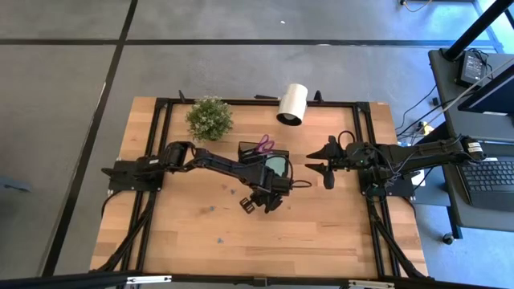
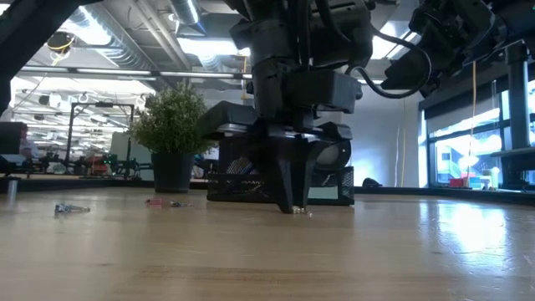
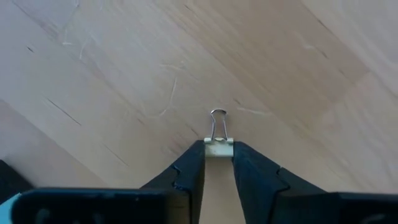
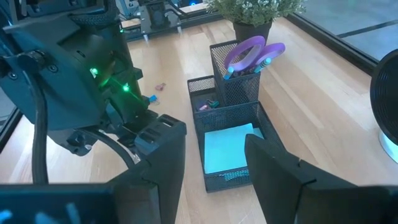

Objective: Pick and place office supplies into organizer
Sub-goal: Put the yellow binder clip into the black desk organizer

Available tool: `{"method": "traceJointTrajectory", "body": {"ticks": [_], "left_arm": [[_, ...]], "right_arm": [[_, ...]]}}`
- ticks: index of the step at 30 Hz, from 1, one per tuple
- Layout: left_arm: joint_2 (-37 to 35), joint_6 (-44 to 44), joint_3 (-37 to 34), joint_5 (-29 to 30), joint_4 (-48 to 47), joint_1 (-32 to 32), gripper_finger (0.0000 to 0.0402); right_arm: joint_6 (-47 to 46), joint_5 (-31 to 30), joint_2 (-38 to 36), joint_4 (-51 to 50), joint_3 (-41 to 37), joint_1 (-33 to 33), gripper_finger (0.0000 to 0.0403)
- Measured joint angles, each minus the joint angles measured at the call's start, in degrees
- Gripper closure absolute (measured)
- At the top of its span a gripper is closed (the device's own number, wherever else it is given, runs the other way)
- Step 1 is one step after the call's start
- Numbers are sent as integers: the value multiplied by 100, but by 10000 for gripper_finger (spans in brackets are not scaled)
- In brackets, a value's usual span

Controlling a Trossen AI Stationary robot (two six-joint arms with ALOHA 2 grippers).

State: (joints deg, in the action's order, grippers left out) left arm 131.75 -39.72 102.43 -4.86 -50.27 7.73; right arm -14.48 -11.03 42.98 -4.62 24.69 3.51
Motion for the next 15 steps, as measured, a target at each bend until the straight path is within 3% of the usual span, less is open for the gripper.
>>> {"method": "traceJointTrajectory", "body": {"ticks": [5, 15], "left_arm": [[-1, 0, -6, -6, 192, 2, 344], [-43, 174, 96, 168, 95, 25, 346]], "right_arm": [[0, 0, 0, 0, 0, -2, 232], [0, 0, 0, -2, 1, -1, 232]]}}
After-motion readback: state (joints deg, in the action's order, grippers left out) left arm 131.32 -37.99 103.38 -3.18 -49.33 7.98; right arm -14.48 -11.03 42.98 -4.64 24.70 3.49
